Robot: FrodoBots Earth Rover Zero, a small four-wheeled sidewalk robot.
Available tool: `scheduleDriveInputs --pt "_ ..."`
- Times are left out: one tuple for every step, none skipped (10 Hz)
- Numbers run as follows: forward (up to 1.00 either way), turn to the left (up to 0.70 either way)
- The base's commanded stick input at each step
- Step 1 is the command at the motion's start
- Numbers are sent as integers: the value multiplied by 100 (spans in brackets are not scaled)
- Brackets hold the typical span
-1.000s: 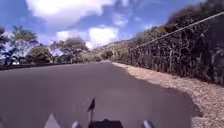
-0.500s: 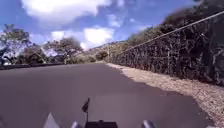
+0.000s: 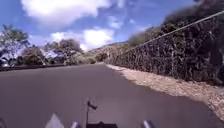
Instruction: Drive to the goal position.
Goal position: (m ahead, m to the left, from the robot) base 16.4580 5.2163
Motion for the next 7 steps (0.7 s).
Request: scheduleDriveInputs --pt "63 0" --pt "63 0" --pt "63 0" --pt "63 0" --pt "63 -4" --pt "63 -10" --pt "63 -17"
